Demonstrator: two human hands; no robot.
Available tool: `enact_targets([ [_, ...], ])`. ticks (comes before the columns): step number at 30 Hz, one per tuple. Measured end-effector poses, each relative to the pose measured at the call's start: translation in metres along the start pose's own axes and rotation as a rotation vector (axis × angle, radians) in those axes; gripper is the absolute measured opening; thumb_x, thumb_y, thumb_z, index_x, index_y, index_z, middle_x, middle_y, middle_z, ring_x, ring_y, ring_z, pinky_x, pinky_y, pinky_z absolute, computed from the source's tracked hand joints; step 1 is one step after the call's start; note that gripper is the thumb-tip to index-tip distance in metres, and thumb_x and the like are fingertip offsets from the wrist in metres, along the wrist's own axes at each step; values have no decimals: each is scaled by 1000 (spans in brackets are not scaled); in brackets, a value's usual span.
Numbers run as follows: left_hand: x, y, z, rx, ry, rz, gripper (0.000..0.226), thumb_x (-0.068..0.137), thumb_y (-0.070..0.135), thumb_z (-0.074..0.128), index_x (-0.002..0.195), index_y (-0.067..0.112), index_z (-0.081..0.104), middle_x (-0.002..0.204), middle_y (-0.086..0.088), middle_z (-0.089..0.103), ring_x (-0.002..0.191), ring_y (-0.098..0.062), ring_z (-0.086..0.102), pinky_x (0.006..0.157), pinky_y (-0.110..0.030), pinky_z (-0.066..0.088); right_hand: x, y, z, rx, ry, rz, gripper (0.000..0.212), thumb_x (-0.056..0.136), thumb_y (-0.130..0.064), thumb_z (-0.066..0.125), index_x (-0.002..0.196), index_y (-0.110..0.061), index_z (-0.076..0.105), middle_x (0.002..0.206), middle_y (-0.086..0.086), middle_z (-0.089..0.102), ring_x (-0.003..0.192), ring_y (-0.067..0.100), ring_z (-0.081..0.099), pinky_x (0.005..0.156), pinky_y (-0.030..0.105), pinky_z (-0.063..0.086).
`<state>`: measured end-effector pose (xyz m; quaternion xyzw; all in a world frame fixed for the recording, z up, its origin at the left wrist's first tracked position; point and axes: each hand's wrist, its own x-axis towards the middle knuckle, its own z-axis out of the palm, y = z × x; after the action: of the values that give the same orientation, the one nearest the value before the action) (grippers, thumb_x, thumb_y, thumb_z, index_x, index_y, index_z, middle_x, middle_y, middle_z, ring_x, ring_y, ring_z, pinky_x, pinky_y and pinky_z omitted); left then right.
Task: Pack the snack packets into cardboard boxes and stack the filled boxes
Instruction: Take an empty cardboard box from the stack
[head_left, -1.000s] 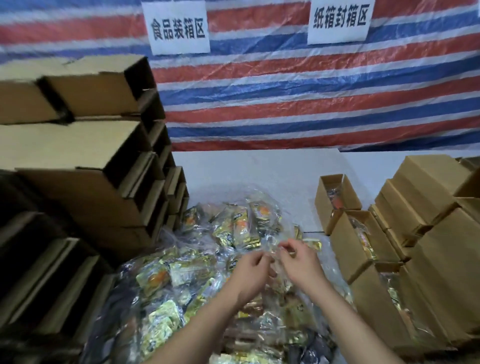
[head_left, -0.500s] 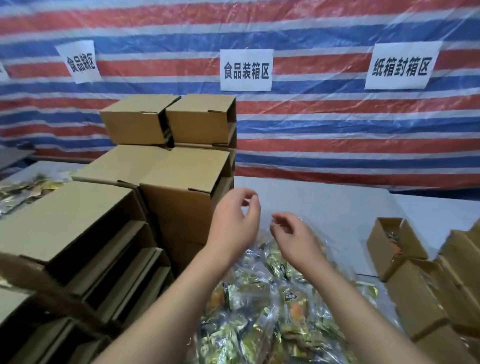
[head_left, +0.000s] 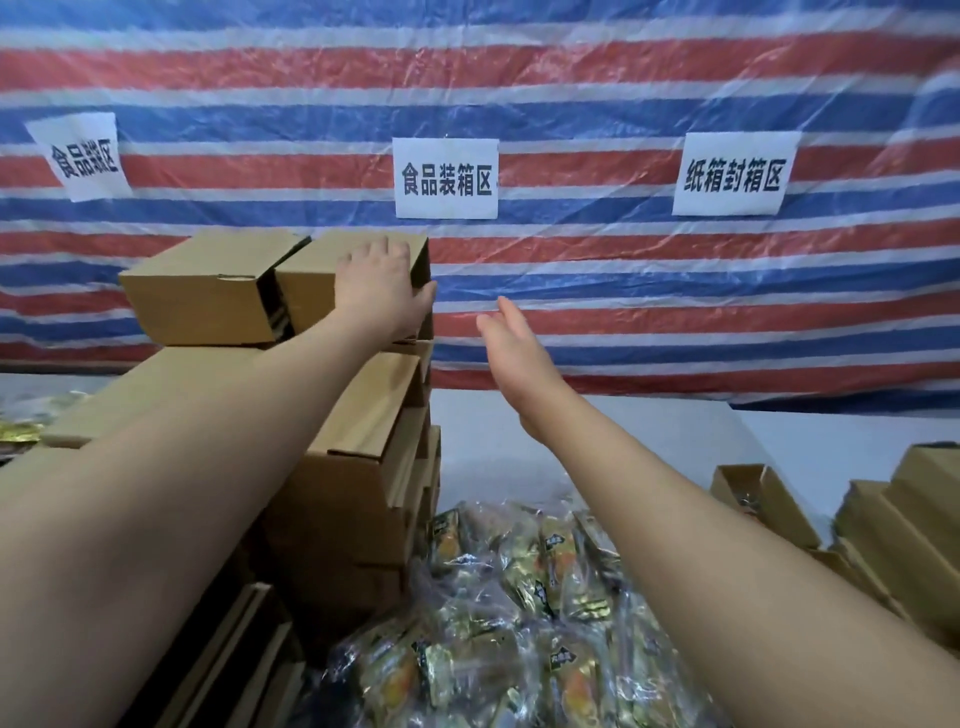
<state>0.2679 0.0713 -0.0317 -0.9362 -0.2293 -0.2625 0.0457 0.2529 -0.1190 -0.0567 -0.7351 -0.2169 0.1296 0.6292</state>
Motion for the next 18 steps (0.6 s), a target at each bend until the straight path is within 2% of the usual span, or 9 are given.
enact_targets([
  [5, 13, 16, 19, 69, -72, -36, 69, 94, 60, 44, 139, 8, 45, 137, -18, 52, 130, -39, 46, 108, -53, 32, 3, -4, -2, -13, -1, 4, 55, 107, -36, 34, 158, -35, 15, 164, -4, 22, 149, 22, 24, 114, 45, 28],
  [8, 12, 20, 20, 94, -33, -51, 51, 98, 42, 44, 134, 7, 51, 133, -18, 56, 127, -40, 47, 109, -54, 32, 5, -5, -6, -37, 9, 14, 54, 106, -38, 35, 157, -36, 17, 163, -4, 23, 148, 24, 25, 114, 48, 30],
  [10, 13, 19, 18, 78, 6, -33, 37, 97, 28, 46, 124, 6, 58, 123, -17, 61, 119, -39, 52, 107, -53, 35, 6, -8, -10, -44, 23, 30, 53, 106, -38, 35, 157, -35, 20, 162, -3, 27, 147, 25, 28, 112, 48, 33],
  [13, 14, 13, 12, 33, 50, -10, 26, 93, 20, 51, 110, 5, 64, 106, -16, 67, 105, -37, 58, 101, -49, 39, 7, -13, -14, -40, 42, 60, 51, 106, -38, 35, 156, -34, 23, 160, -1, 29, 145, 27, 30, 111, 49, 35],
  [18, 14, 6, -17, 59, 130, 81, 15, 91, 9, 51, 101, 10, 63, 93, -14, 68, 85, -35, 62, 85, -40, 45, 7, -23, -23, -58, 55, 32, 50, 106, -34, 36, 155, -30, 26, 160, 0, 29, 144, 27, 31, 105, 43, 36],
])
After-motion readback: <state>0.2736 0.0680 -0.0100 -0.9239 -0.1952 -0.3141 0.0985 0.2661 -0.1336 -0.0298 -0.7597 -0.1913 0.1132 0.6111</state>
